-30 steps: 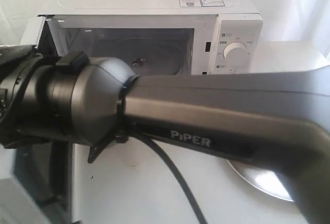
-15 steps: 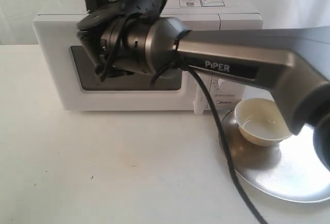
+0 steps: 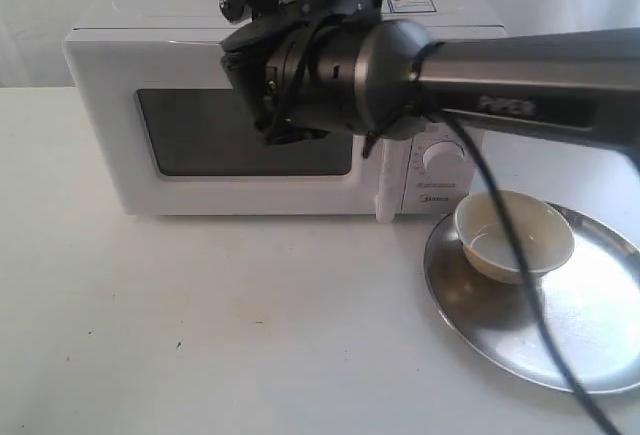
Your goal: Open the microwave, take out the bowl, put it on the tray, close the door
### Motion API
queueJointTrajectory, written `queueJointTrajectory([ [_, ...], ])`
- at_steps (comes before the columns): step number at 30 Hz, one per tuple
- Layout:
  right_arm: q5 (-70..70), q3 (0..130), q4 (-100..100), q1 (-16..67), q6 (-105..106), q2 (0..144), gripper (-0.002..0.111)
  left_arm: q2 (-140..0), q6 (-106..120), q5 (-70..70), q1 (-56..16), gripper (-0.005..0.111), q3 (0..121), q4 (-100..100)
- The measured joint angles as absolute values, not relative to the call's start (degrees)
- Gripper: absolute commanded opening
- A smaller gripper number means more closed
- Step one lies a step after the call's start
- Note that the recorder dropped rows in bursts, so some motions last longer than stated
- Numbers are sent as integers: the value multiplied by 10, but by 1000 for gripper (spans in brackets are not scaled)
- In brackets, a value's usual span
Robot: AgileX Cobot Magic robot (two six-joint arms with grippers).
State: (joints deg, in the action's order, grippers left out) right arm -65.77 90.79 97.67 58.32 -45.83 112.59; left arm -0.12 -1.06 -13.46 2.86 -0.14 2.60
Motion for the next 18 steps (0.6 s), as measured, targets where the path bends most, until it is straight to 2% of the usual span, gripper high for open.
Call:
queueJointTrajectory([
  [6, -589, 742, 992, 608, -602, 973, 0, -1, -11, -135, 29, 0, -1, 26],
  [10, -480, 542, 992, 648, -735, 816, 0, -1, -11, -135, 29, 0, -1, 26],
  [12, -461, 491, 982, 653, -764, 753, 0, -1, -11, -135, 29, 0, -1, 26],
  [18, -470, 474, 876, 653, -780, 677, 0, -1, -11, -135, 29, 0, -1, 26],
])
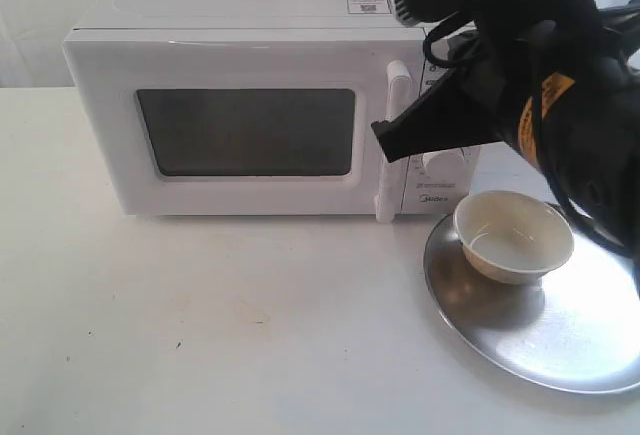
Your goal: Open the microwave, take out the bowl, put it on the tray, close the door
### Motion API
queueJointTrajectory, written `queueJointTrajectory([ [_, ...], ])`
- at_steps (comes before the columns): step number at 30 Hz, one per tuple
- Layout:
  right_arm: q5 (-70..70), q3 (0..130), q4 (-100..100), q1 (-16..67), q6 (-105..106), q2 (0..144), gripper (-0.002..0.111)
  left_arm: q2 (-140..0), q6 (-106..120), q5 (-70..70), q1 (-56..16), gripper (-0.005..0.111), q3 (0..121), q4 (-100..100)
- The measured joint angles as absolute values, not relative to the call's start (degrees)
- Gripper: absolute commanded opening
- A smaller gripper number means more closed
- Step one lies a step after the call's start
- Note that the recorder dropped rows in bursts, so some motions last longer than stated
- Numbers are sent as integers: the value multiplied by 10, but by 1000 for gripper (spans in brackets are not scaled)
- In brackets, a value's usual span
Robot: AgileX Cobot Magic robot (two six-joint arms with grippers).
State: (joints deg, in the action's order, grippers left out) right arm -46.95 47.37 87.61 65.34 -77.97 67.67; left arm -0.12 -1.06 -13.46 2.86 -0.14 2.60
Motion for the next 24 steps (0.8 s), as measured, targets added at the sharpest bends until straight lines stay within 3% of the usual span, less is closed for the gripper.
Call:
queueJointTrajectory([
  [5, -493, 474, 845, 653, -803, 672, 0, -1, -11, -135, 29, 0, -1, 26],
  [9, -644, 474, 700, 632, -1115, 661, 0, -1, -11, -135, 29, 0, -1, 26],
  [11, -623, 474, 609, 602, -1169, 638, 0, -1, -11, -135, 29, 0, -1, 26],
  [18, -199, 394, 516, 451, -1200, 497, 0, -1, -11, -135, 29, 0, -1, 26],
  [24, -22, 258, 434, 322, -1204, 322, 0, -1, -11, -135, 29, 0, -1, 26],
])
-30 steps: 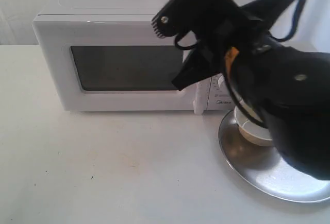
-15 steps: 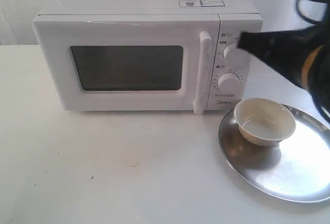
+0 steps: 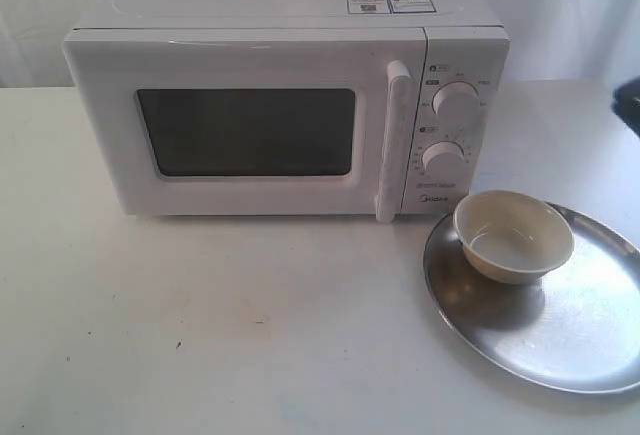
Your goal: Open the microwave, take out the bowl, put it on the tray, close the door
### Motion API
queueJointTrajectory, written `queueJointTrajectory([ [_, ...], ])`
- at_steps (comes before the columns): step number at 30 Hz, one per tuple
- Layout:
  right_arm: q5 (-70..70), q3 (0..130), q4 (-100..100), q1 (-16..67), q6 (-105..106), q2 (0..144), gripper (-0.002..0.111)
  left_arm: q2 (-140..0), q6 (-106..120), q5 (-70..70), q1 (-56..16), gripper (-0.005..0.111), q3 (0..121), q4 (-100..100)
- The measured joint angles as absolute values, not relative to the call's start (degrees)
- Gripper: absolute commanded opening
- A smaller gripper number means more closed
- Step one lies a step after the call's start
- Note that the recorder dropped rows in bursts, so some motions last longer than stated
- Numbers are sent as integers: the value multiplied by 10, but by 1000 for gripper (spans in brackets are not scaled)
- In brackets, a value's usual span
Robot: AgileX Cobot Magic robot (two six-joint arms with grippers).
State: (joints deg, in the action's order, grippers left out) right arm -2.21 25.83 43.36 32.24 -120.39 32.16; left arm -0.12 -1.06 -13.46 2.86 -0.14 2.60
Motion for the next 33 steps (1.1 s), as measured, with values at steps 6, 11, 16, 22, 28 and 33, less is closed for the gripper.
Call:
queueJointTrajectory([
  [6, -7, 29, 218, 214, -1206, 69, 0, -1, -11, -135, 29, 0, -1, 26],
  [11, -65, 4, 165, 210, -1193, 16, 0, -1, -11, -135, 29, 0, -1, 26],
  [16, -168, 3, 154, 210, -857, 4, 0, -1, -11, -135, 29, 0, -1, 26],
  [22, -174, 3, 127, 210, -397, 4, 0, -1, -11, -135, 29, 0, -1, 26],
  [28, -175, 3, 121, 210, -207, 4, 0, -1, -11, -135, 29, 0, -1, 26],
  [33, -177, 3, 124, 210, -166, 4, 0, -1, -11, -135, 29, 0, -1, 26],
])
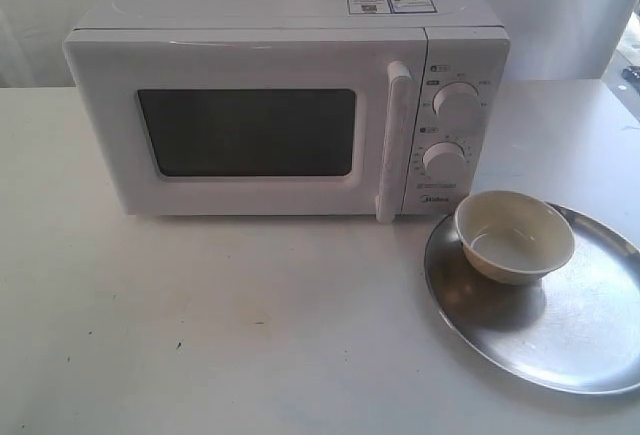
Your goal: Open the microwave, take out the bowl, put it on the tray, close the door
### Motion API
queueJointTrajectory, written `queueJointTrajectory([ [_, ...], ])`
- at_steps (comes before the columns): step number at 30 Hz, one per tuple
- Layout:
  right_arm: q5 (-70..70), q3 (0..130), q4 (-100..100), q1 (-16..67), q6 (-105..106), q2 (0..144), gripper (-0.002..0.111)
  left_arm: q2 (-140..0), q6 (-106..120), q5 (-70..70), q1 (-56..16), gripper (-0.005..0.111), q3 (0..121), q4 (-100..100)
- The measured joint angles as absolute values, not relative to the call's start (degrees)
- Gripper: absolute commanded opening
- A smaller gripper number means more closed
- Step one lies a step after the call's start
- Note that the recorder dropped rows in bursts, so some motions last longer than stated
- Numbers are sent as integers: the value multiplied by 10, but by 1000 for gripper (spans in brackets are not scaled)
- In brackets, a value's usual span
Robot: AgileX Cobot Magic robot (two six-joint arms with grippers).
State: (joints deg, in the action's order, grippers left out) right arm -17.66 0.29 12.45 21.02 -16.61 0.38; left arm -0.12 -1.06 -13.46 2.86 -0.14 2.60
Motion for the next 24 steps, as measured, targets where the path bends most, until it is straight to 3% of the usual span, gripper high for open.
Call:
queueJointTrajectory([
  [12, -178, 3, 111, 210, -17, 4, 0, -1, -11, -135, 29, 0, -1, 26],
  [19, -177, 3, -142, 210, -7, 4, 0, -1, -11, -135, 29, 0, -1, 26],
  [24, -169, 3, -125, 210, -8, 4, 0, -1, -11, -135, 29, 0, -1, 26],
])
